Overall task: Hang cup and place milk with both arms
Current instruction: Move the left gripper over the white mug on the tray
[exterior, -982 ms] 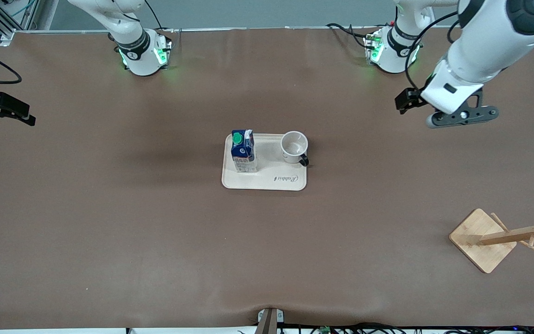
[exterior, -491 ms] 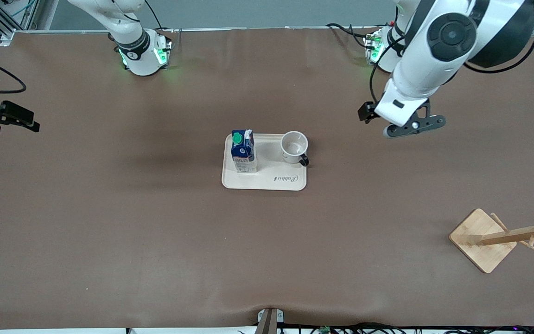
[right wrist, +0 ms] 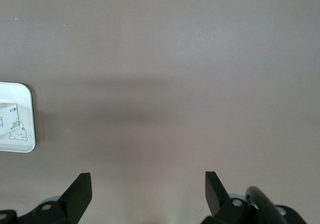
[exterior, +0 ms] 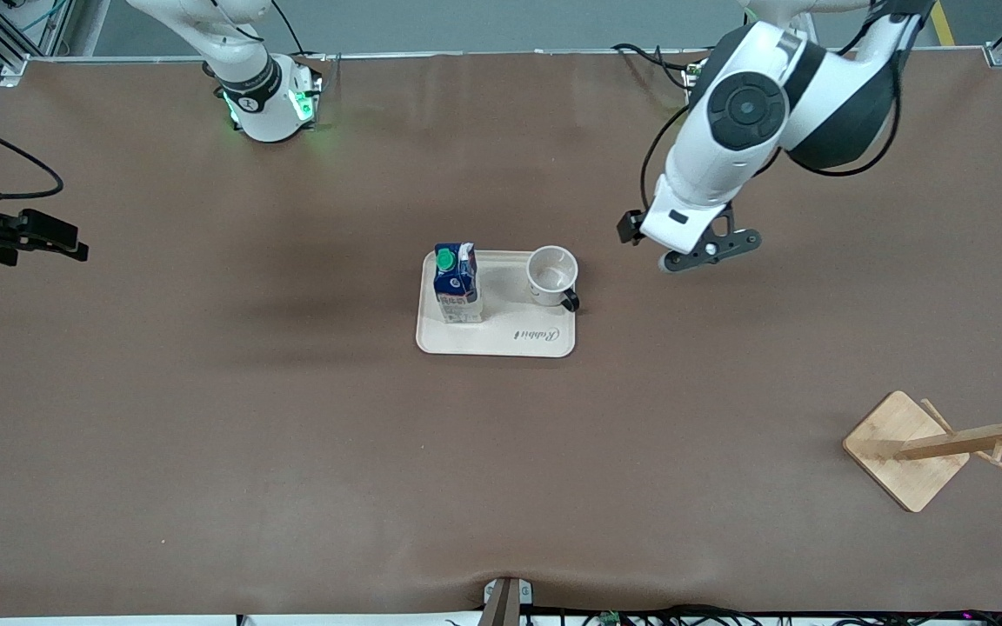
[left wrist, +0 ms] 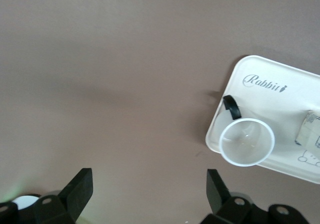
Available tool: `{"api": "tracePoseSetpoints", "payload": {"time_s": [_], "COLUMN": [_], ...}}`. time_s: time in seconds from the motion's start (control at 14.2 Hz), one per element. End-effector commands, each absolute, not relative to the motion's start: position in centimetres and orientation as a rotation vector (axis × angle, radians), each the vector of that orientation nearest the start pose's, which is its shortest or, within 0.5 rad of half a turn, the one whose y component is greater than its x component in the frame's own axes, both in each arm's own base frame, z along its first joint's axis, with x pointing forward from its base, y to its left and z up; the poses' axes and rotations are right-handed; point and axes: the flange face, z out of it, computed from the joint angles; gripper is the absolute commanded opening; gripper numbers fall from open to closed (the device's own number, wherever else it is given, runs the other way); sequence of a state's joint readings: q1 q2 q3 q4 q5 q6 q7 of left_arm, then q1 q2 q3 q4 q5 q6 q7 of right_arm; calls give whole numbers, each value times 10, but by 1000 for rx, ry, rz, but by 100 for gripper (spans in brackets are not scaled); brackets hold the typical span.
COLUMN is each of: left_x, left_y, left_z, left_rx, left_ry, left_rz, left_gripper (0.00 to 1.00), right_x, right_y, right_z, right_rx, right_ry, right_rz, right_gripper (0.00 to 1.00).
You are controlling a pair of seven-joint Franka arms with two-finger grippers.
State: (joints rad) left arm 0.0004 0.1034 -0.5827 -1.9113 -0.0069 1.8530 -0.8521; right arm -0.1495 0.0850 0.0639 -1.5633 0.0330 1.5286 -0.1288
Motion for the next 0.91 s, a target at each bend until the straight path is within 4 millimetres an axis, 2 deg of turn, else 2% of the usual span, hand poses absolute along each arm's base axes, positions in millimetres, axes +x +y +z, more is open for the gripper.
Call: {"api": "tracePoseSetpoints", "payload": {"time_s": [0.0, 0.21, 0.42, 0.49, 0.56, 0.7, 0.84], "left_x": [466, 459, 456, 454, 455, 452, 449], "left_y": [-327, -351, -359, -364, -365, -371, -375], "left_z": [420, 387, 354, 347, 338, 326, 312], "left_rx": [-3081, -3095, -3109, -3117, -3119, -3125, -3131], "left_ry": [-479, -526, -591, -604, -617, -633, -644], "left_rz": [226, 229, 230, 233, 246, 261, 271], "left_gripper": [100, 100, 100, 100, 99, 89, 86], "right_x": [582, 581, 582, 584, 590, 592, 592], "right_y": [-47, -44, -54, -57, -60, -65, -58], "right_z": [559, 545, 540, 530, 512, 508, 506], "right_rx": [-3066, -3056, -3021, -3012, -3000, -2995, -3008], "right_ry": [-64, -52, -15, -7, -1, 9, -13], "right_rz": [226, 291, 300, 324, 367, 373, 390], "right_gripper": [100, 100, 100, 100, 100, 100, 100]}}
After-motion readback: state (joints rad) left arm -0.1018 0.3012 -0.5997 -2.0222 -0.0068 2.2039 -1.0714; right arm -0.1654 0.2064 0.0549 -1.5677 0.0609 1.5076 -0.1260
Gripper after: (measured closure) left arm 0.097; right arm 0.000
